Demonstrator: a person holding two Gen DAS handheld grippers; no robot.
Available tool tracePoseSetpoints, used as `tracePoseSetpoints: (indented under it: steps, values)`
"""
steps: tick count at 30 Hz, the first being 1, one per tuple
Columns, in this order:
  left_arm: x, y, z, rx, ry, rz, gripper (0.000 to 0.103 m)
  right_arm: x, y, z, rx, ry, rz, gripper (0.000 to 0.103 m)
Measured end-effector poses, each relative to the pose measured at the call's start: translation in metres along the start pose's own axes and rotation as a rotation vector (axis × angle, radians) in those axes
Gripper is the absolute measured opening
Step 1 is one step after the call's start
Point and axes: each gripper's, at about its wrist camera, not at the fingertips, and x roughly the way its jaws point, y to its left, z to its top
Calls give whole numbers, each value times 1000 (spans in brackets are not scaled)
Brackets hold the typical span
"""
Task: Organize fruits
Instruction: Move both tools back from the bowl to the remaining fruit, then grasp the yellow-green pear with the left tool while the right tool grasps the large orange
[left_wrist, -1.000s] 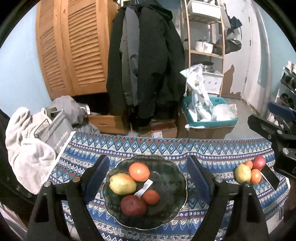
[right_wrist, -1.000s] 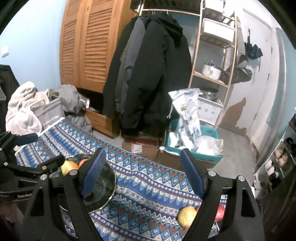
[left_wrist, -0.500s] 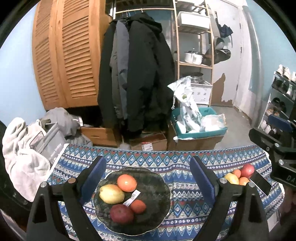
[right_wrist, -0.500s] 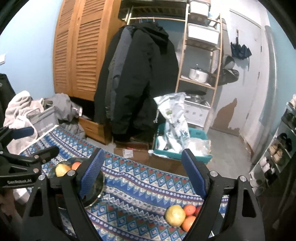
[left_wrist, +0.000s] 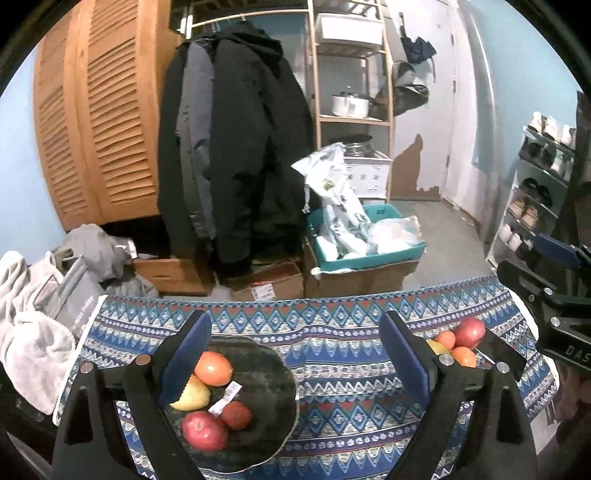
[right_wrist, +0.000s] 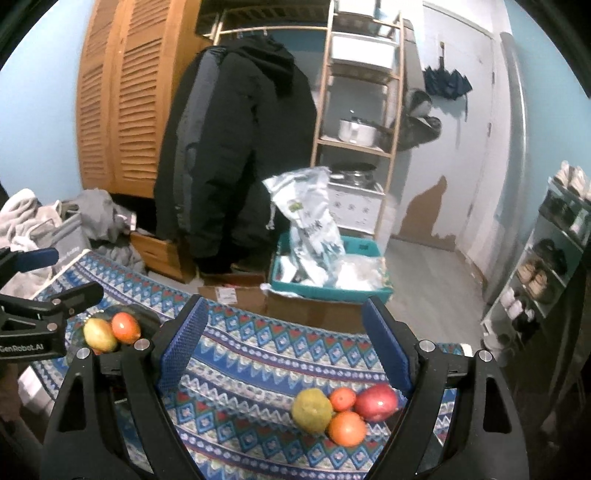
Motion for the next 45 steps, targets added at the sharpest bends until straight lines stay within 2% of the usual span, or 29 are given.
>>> tracePoseSetpoints:
  steps: [13, 19, 27, 32, 38, 45]
  values:
    - [29, -43, -2, 61, 61, -46, 93, 10, -47, -28, 55, 76, -73, 84]
    - [57, -62, -10, 91, 153, -85, 93, 24, -69, -46, 82, 133, -105, 84]
    - [88, -81, -24, 103, 236, -100, 93, 48, -94, -78, 115, 240, -131, 84]
    - [108, -95, -35, 125, 270, -98, 93, 65, -102, -96, 114, 299, -129, 84]
    - [137, -113, -56, 168, 368, -108, 93, 90, -109, -124, 143, 399, -97, 84]
    - [158, -125, -69, 197, 401, -115, 93, 121, -115, -157, 181, 522, -64, 84]
